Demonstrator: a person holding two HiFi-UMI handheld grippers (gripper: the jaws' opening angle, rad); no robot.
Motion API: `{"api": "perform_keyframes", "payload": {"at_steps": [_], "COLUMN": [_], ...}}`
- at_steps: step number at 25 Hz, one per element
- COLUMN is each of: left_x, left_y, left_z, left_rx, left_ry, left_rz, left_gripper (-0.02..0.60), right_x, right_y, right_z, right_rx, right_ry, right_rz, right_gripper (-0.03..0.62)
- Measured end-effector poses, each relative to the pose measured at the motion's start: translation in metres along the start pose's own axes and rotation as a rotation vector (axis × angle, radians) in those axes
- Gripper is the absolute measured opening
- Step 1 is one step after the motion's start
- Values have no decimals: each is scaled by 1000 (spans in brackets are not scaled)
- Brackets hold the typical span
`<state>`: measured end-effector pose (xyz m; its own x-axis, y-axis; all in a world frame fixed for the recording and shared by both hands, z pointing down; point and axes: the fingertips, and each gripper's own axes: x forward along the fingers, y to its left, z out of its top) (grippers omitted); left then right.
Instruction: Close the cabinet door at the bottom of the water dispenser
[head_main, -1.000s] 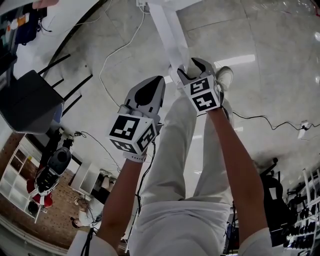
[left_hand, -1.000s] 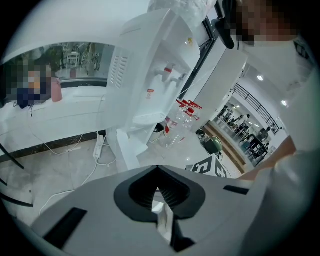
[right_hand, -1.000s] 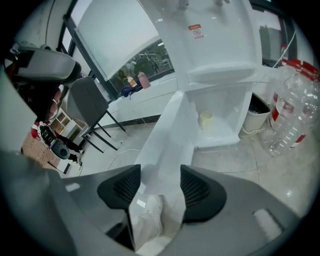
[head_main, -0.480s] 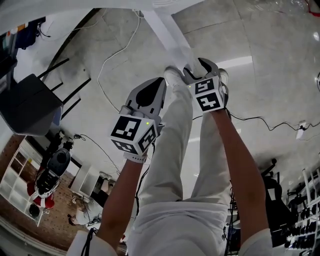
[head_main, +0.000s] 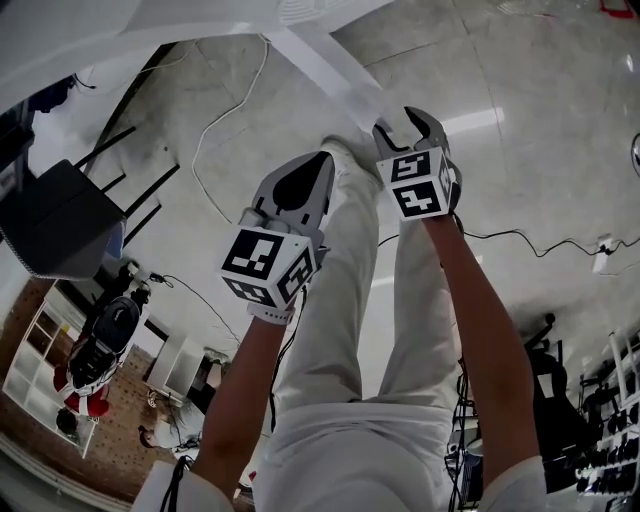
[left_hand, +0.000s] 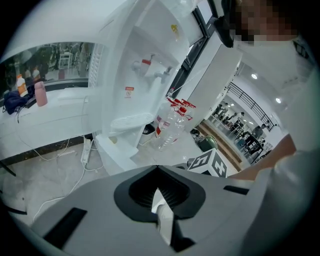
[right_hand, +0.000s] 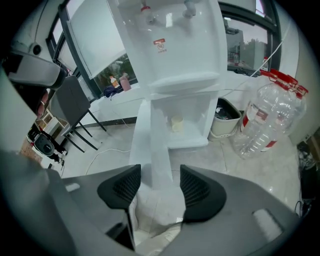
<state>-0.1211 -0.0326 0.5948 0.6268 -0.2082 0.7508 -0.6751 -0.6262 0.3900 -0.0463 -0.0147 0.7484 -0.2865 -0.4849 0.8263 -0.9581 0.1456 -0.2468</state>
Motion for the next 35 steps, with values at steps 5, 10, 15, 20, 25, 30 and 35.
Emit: {"api": "perform_keyframes", "payload": {"at_steps": [5, 10, 15, 20, 25, 30, 35], "left_x": [8, 17, 26, 35, 44, 53, 62], "left_y": [-10, -20, -25, -27, -29, -33, -32], "left_z": [9, 15, 25, 32, 43, 54, 61], "left_rx": [11, 17, 29, 36, 49, 60, 65], "left_ry": [-5, -6, -6, -9, -14, -16, -19], "left_rz": [-10, -18, -26, -30, -39, -44, -47], "left_gripper": [6, 6, 6, 6, 6, 6, 6], "right_x": [-7, -12, -14, -14, -11, -9, -4], "right_y": [-27, -54, -77, -97, -116, -134, -151], "right_z": [8, 15, 27, 38, 50, 66, 85], "right_rx": [6, 19, 44, 68, 105, 91, 76], "right_ry": [-16, -30, -48, -68, -77, -92, -115], "right_rz": [-53, -97, -134, -179, -197, -215, -231], "right_gripper": [255, 255, 247, 245, 239, 215, 199]}}
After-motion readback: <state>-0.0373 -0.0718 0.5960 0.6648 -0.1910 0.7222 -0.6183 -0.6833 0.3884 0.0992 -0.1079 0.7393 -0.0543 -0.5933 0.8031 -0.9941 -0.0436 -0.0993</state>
